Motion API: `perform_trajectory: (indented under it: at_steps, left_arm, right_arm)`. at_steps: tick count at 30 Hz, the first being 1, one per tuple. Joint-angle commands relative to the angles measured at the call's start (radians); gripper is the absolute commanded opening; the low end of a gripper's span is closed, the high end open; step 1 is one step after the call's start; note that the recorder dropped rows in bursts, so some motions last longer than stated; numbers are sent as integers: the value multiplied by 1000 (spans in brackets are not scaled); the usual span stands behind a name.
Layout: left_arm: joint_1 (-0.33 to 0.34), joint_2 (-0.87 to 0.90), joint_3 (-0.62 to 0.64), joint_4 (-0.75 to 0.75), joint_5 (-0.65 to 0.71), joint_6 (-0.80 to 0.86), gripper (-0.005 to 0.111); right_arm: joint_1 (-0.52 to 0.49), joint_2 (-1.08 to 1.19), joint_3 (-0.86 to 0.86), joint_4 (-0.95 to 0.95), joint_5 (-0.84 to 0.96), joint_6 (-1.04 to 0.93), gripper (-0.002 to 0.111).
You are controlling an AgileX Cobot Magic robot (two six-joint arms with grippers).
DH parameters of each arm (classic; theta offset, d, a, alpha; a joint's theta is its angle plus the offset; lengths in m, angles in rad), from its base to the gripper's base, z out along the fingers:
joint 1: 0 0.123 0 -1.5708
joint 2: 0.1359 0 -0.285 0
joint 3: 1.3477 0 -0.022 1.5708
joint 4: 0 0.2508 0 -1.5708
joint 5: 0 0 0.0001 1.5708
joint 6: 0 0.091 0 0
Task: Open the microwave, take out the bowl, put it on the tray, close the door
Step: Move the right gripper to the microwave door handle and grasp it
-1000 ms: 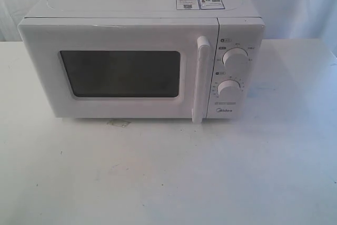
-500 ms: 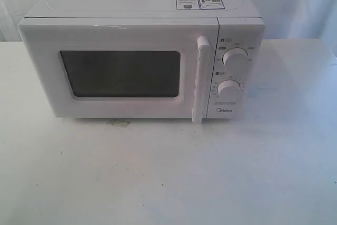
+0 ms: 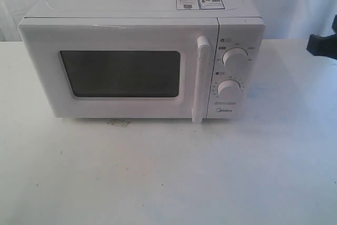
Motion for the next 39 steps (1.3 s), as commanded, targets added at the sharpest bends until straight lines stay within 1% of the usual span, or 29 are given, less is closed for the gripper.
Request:
perform_trajectory:
  at_steps: [1,3,5,6,7,8,9,10,11,12,13,14,15,16,17,18,19,20,21,25,28,30,32,33,34,36,39]
  left_arm:
    - [-2,-5,3,-9,0,1,0]
    - [-2,-5,3,-9,0,1,0]
    - [-2,-5,3,-9,0,1,0]
    - [-2,-5,3,-9,0,1,0]
    - [-2,-5,3,-9,0,1,0]
    - [-2,-5,3,-9,0,1,0]
    - [-2,-5,3,-9,0,1,0]
    - [-2,-5,3,-9,0,1,0]
    - [-2,-5,3,-9,0,1,0]
    - [-2,-5,3,-9,0,1,0]
    - [-2,-5,3,-9,0,1,0]
    - [-2,-5,3,-9,0,1,0]
    - [-2,-5,3,-9,0,1,0]
    - [-2,-5,3,-9,0,1,0]
    - [-2,-5,3,-9,0,1,0]
    - [-2,-5,3,-9,0,1,0]
    - [-2,-5,3,-9,0,1,0]
    - [-2,-5,3,-9,0,1,0]
    - [-2,-5,3,-9,0,1,0]
    - [-2,-5,3,-9,0,1,0]
    - [-2,-5,3,-9,0,1,0]
    - [-2,-5,3,-9,0,1,0]
    - [-2,-5,3,-9,0,1,0]
    - [-2,-5,3,-9,0,1,0]
    - [-2,-5,3,-9,0,1,0]
    - [-2,-5,3,-9,0,1,0]
    - [-2,-5,3,-9,0,1,0]
  right_arm:
    - [8,114,-32,-37,90,110,0]
    - [41,148,-49,-90,147,108,0]
    - [101,159,-75,-154,205,97,0]
    - [164,159,-116,-159,293,52,0]
    - [196,159,-145,-140,357,10,0]
    - [245,164,-211,-27,489,-136,0]
    - [256,170,-245,82,551,-260,0]
    - [255,190,-307,396,705,-572,0]
    - [250,201,-339,556,822,-765,0]
    - [237,223,-390,794,1087,-1067,0]
    - [233,248,-433,939,1373,-1285,0]
    - [233,261,-450,975,1410,-1366,0]
    - [233,272,-468,970,1410,-1400,0]
    - [228,274,-468,959,1359,-1359,0]
    - [212,274,-464,929,1135,-1242,0]
    - [204,274,-464,897,1020,-1169,0]
    - [179,274,-464,839,872,-1056,0]
    - [163,274,-464,821,825,-1033,0]
    - [121,275,-464,803,789,-1014,0]
    - [10,316,-464,820,811,-989,0]
    - [-108,391,-464,922,911,-1034,0]
    - [-193,454,-464,1047,1086,-1186,0]
    - [-254,536,-464,1203,1373,-1385,0]
    - [-265,575,-464,1269,1410,-1451,0]
    - [-265,599,-461,1299,1410,-1486,0]
    - [-250,620,-449,1292,1410,-1507,0]
    - [-187,616,-412,1263,1410,-1704,0]
